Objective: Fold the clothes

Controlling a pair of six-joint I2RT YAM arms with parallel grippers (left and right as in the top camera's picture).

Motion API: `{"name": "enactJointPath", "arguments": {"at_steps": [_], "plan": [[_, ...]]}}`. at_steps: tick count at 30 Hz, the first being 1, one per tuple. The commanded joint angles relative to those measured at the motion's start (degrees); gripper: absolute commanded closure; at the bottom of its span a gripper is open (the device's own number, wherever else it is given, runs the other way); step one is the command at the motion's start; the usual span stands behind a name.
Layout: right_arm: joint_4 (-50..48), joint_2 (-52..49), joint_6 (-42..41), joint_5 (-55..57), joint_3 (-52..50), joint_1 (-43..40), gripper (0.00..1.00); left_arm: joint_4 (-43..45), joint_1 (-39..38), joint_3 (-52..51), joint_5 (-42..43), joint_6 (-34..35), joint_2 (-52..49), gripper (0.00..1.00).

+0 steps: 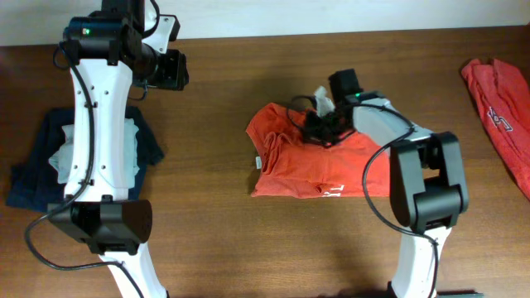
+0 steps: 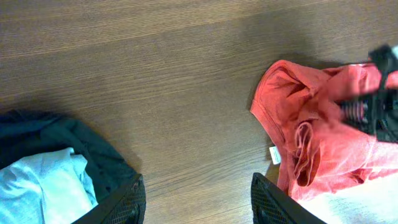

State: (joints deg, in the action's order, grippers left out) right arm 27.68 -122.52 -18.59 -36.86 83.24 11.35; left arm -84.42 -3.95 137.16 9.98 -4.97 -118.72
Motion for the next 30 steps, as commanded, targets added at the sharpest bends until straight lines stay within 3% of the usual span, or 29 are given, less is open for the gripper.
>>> {"name": "enactJointPath", "arguments": {"at_steps": [1, 4, 6, 10, 14, 18, 21, 25, 26, 30], "plan": [[-13.5, 0.3, -2.0, -15.7, 0.4, 1.8, 0.96, -0.1, 0.3, 1.0, -0.3, -0.9, 1.5, 0.46], [-28.7, 0.5, -12.5, -18.9, 0.5, 2.3, 0.96, -0.6, 0.3, 1.0, -0.3, -0.9, 1.5, 0.46], [-33.7, 0.7, -17.4, -19.1, 0.5, 2.1, 0.96, -0.9, 0.3, 1.0, -0.3, -0.9, 1.5, 0.46], [-32.3, 1.4, -18.3, -21.7, 0.5, -0.1, 0.96, -1.6, 0.3, 1.0, -0.3, -1.0, 1.5, 0.46], [-23.9, 3.4, -13.9, -25.5, 0.5, -4.9, 0.96, -1.8, 0.3, 1.0, -0.3, -1.0, 1.5, 0.46], [-9.6, 7.7, -3.0, -23.0, 0.5, -9.7, 0.96, -2.7, -0.1, 1.0, 0.8, -1.0, 1.5, 0.46], [3.0, 12.5, 3.9, -12.4, 0.7, -13.0, 0.96, -3.9, -1.0, 1.0, 2.1, -1.0, 1.5, 0.47], [17.3, 20.4, 6.2, 11.1, 0.7, -15.7, 0.95, -5.0, -2.7, 1.0, 2.1, -1.0, 1.9, 0.51], [22.1, 23.1, 6.2, 18.3, 0.7, -16.0, 0.88, -5.6, -3.5, 1.0, 2.1, -1.0, 2.5, 0.51], [29.0, 24.6, 10.0, 20.7, 0.6, -16.8, 0.55, -7.2, -5.3, 1.0, 2.0, -1.0, 4.1, 0.51]]}}
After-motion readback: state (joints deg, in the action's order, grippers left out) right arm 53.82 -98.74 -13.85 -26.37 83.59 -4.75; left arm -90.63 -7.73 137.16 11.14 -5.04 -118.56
